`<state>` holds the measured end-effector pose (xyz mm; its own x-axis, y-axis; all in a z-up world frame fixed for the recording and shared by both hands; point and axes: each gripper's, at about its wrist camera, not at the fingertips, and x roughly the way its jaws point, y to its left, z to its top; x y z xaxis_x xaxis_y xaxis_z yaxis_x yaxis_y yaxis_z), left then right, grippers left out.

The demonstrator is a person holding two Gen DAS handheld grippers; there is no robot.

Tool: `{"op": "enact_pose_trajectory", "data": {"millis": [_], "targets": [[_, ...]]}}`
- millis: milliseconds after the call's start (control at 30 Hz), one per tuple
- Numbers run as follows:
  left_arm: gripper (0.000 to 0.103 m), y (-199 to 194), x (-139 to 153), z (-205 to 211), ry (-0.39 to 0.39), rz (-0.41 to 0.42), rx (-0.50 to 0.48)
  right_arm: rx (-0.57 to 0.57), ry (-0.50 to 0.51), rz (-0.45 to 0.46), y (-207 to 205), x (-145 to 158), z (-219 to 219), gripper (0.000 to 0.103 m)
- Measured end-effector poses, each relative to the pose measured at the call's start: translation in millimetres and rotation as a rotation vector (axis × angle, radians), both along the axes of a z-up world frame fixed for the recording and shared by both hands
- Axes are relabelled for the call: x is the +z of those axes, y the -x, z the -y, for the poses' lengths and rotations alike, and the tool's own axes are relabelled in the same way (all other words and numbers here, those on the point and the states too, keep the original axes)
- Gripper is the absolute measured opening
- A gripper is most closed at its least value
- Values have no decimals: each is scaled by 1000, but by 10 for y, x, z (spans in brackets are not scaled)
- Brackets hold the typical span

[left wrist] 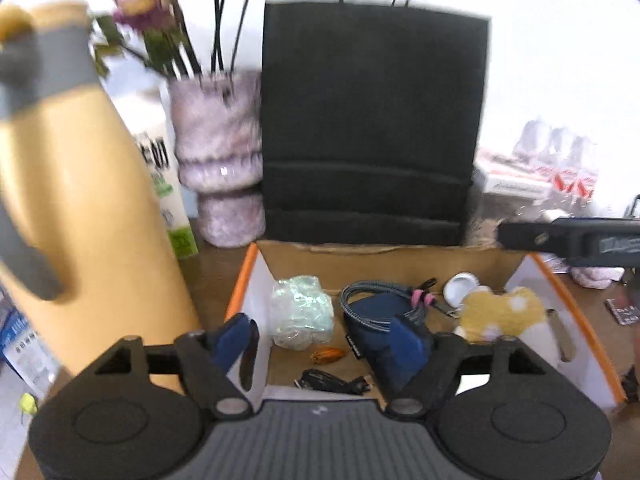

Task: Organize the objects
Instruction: 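Carry the white cap and orange item into the box and release both, then grasp the small beige block with left tool while right tool grasps a white lid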

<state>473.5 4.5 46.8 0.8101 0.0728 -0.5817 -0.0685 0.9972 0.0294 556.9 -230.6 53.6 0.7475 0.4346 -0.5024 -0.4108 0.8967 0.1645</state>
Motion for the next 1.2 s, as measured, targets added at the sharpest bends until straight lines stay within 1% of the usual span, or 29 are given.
{"op": "enact_pose_trajectory", "data": {"millis": [33, 100, 167, 300, 367, 433, 467, 500, 567, 633, 700, 767, 800, 833, 867, 933, 967, 1000, 1033, 1100, 1133, 1167, 1200], "targets": [[84, 98, 43, 27, -12, 16, 7, 20, 15, -13, -1, 7, 9, 103], [85, 316, 97, 84, -33, 31, 23, 49, 87, -34, 14, 18, 30, 103], [85, 535, 130, 144, -34, 30, 31, 26, 150, -33, 79, 57, 107, 103], [87, 1032, 197, 257, -27, 50, -3, -21, 103, -14, 243, 257, 296, 103], [88, 1300, 217, 286, -23, 54, -15, -41, 115, 37, 413, 389, 314, 103], [89, 1592, 222, 309, -15, 57, -33, -85, 121, 103, 703, 513, 286, 103], [89, 1755, 215, 334, -20, 56, -46, -73, 125, 134, 879, 547, 263, 103], [89, 1893, 199, 367, -29, 61, -61, -38, 117, 151, 1054, 561, 251, 103], [90, 2186, 114, 462, -49, 78, -103, 23, 110, 116, 1373, 553, 224, 103], [90, 2444, -55, 594, -79, 67, -151, 55, 165, 107, 1719, 505, 183, 103], [88, 2683, -245, 714, -93, 45, -185, 93, 222, 105, 2090, 404, 188, 103], [83, 2824, -435, 787, -71, 1, -212, 154, 214, 113, 2432, 256, 288, 103], [82, 2878, -514, 812, -53, -23, -226, 195, 193, 125, 2578, 174, 333, 103], [78, 2915, -581, 831, -36, -47, -231, 234, 172, 132, 2729, 61, 408, 103], [76, 2955, -639, 842, -28, -63, -233, 232, 171, 118, 2837, -34, 459, 103], [75, 3024, -704, 857, -26, -60, -229, 139, 185, 49, 2994, -239, 554, 100], [75, 3039, -731, 863, -22, -60, -228, 96, 169, 14, 3062, -333, 628, 96], [74, 3040, -756, 870, -16, -65, -228, 73, 139, -14, 3130, -406, 704, 93], [74, 3010, -776, 870, -11, -69, -231, 62, 104, -37, 3187, -480, 772, 91], [68, 2958, -833, 881, -1, -79, -240, 47, 59, -59, 3246, -586, 838, 86], [54, 2919, -875, 888, 2, -102, -228, 34, 60, -59, 3252, -621, 832, 84], [39, 2892, -909, 893, 5, -124, -210, 23, 68, -56, 3236, -652, 810, 80], [35, 2855, -946, 882, 13, -142, -199, 21, 76, -51, 3204, -676, 776, 76]]}}
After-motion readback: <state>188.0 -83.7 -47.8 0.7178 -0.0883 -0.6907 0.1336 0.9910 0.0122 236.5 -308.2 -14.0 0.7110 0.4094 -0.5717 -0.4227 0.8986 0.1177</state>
